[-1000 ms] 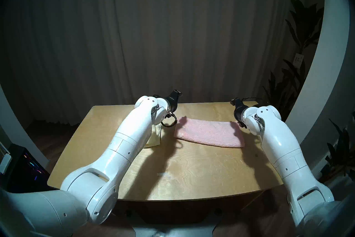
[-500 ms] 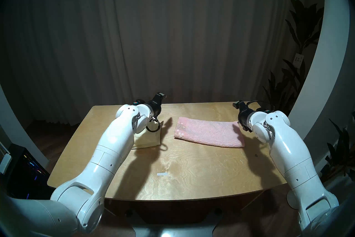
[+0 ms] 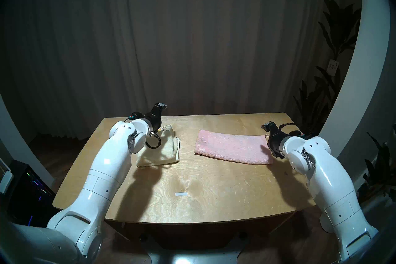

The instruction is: Fold each towel twice and stack them on table

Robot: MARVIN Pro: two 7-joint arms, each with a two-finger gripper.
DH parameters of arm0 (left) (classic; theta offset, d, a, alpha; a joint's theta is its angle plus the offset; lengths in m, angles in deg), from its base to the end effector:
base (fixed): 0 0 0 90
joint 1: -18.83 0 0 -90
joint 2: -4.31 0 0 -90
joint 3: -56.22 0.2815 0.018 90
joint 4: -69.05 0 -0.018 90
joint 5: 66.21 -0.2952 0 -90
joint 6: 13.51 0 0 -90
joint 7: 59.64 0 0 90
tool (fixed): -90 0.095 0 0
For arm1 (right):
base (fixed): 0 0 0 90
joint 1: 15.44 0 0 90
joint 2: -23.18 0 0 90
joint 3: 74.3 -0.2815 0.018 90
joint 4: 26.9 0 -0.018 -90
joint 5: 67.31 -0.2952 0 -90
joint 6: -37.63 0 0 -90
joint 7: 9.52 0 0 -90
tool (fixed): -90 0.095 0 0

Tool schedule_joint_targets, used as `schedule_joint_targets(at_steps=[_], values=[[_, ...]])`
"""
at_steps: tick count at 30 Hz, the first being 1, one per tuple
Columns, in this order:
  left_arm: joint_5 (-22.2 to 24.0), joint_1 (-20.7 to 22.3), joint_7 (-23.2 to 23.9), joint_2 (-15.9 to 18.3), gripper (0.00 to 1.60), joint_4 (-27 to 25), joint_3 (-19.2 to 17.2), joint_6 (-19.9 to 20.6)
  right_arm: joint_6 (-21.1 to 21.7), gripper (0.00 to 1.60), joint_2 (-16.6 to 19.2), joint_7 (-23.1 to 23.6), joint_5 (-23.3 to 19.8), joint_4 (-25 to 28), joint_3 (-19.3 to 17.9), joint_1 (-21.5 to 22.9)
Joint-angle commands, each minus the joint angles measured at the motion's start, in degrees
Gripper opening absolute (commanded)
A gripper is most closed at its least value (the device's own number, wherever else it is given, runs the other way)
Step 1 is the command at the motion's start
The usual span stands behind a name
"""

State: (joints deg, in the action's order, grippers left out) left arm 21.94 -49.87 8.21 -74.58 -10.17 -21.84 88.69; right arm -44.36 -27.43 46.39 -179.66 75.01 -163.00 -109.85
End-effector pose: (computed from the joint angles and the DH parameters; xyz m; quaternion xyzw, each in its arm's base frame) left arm 0.4967 -0.0161 -0.2541 0.7039 0.3832 0.4383 0.4069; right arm 0.3764 -0.1385 -0.2604 -0.7341 0.4656 -0.3925 0.3005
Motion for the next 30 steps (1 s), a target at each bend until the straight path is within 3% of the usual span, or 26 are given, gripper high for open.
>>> schedule_joint_targets(at_steps=[1, 13, 20, 26, 30], values=[[0.1, -1.5, 2.6, 2.3, 1.60, -3.4, -2.0, -0.4, -1.1, 1.60, 0.4, 1.5, -1.0, 4.1, -3.3, -6.5], [0.9, -6.2, 5.3, 3.7, 1.60, -6.0, -4.6, -0.9, -2.4, 1.60, -0.5, 4.4, -2.1, 8.8, -8.6, -16.2], [1.8, -9.2, 7.9, 4.2, 1.60, -8.6, -5.6, -1.2, -4.2, 1.60, -2.9, 7.0, -1.4, 8.8, -11.7, -21.1], [2.3, -11.2, 9.9, 4.6, 1.60, -10.6, -6.1, -1.3, -4.6, 1.60, -5.1, 10.7, -0.8, 10.1, -13.1, -24.6], [2.9, -13.5, 13.0, 5.1, 1.60, -13.3, -7.0, -1.6, -5.4, 1.60, -6.8, 15.5, 1.1, 12.8, -15.4, -28.5]])
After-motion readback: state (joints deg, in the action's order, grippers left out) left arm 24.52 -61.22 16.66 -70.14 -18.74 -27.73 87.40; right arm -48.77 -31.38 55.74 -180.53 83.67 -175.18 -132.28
